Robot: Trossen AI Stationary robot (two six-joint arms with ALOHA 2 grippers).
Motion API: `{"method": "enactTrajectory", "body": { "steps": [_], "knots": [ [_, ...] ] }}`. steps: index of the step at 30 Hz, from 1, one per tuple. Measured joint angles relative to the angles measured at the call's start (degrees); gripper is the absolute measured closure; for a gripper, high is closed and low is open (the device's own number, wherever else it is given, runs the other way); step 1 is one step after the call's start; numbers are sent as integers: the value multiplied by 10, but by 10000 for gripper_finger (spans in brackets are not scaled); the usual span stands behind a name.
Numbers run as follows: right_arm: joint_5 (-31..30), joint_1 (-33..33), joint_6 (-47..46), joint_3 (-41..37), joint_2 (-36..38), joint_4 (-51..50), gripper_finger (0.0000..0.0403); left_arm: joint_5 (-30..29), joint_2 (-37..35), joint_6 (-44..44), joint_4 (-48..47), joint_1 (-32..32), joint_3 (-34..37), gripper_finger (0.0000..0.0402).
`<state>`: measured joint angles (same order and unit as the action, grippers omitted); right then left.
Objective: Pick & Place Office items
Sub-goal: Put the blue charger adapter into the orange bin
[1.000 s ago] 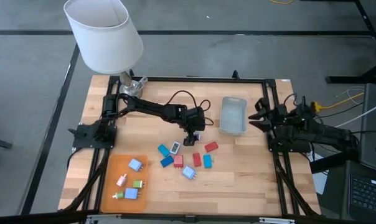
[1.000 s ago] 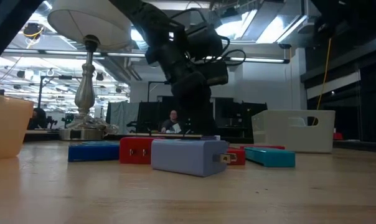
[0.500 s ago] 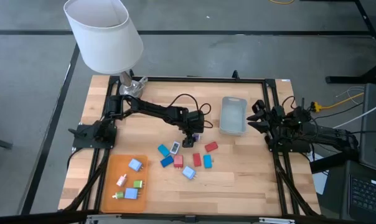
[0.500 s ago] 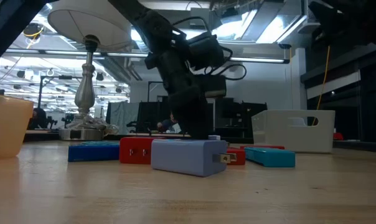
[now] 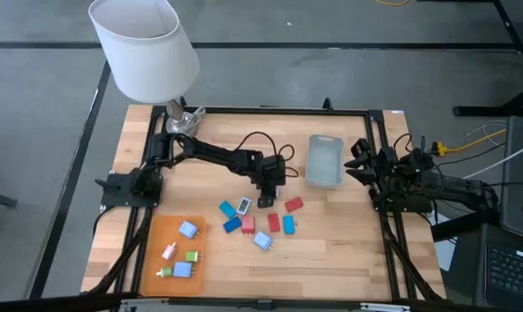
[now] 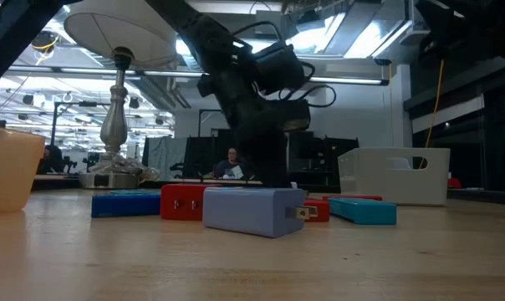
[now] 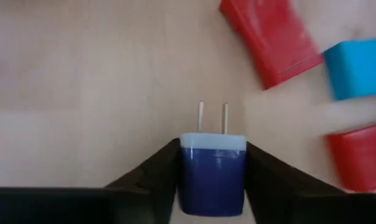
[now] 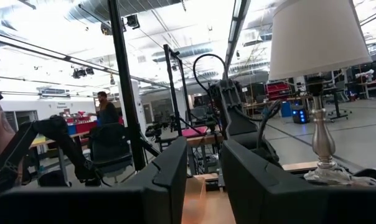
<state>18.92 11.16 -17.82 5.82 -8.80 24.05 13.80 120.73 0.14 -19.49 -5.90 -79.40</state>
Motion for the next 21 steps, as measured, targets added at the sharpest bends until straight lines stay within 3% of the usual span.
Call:
{"method": "enactTrajectory", "body": {
  "steps": [1,4,10,14,21],
  "knots": [
    [0,0,0,0,0,0,302,24,0,-33,2,-4,0,275],
    [0,0,0,0,0,5,302,78,-14,-106,30,-21,4,276],
    [0,0,1,0,0,6,302,85,-105,-185,162,-54,2,276],
    [6,0,27,0,0,-33,302,81,-203,-195,220,-73,1,276],
    [-3,0,61,0,-1,-143,302,-27,-376,-170,143,-81,1,276]
  ]
}}
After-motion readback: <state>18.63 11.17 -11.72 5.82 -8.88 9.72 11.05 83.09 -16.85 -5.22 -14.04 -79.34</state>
